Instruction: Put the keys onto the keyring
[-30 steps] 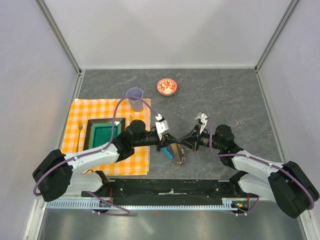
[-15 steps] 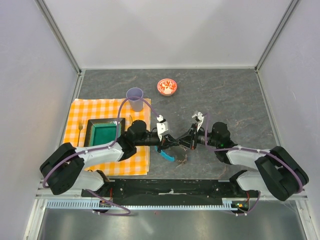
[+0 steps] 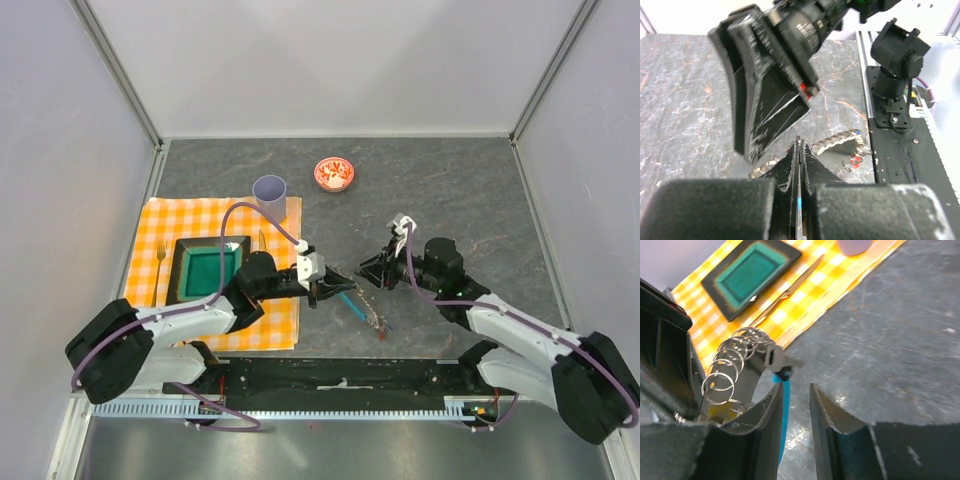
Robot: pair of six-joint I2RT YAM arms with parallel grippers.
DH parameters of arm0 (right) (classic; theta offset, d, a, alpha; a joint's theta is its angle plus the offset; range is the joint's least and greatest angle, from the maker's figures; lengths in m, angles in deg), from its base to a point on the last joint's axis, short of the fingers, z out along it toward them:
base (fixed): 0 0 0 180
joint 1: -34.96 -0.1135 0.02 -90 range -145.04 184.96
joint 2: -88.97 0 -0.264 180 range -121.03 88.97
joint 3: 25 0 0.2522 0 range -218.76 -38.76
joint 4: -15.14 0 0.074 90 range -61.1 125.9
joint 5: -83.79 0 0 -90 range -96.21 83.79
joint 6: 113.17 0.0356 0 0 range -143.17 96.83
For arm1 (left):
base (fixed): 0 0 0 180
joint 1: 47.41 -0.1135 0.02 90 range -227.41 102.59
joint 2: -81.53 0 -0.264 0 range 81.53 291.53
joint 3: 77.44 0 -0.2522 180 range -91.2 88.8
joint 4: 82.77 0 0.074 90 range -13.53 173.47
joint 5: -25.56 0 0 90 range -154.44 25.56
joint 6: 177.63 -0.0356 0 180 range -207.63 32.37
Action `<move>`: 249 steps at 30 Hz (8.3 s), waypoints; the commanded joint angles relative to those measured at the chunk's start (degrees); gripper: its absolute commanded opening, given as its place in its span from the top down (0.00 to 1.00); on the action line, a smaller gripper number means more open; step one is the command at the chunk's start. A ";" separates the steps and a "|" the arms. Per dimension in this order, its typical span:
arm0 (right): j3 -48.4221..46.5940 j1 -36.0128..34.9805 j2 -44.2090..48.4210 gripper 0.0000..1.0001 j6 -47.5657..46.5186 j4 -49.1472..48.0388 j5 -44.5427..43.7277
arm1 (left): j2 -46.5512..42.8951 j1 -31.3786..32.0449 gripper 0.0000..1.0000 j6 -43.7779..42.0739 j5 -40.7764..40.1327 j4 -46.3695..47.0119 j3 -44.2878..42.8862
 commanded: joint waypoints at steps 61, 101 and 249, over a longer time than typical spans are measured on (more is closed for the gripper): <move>-4.96 -1.79 13.14 1.00 -15.95 12.95 6.63 | -7.92 -3.16 0.69 -4.76 -5.09 -15.65 -4.42; -12.17 -12.69 12.60 1.00 -26.42 27.83 -5.94 | 6.49 -2.72 0.70 -20.06 11.16 -52.32 -27.54; -0.57 -1.79 27.27 0.16 -0.14 24.40 -47.86 | 23.70 -3.86 0.93 -6.26 -7.38 -27.28 -29.81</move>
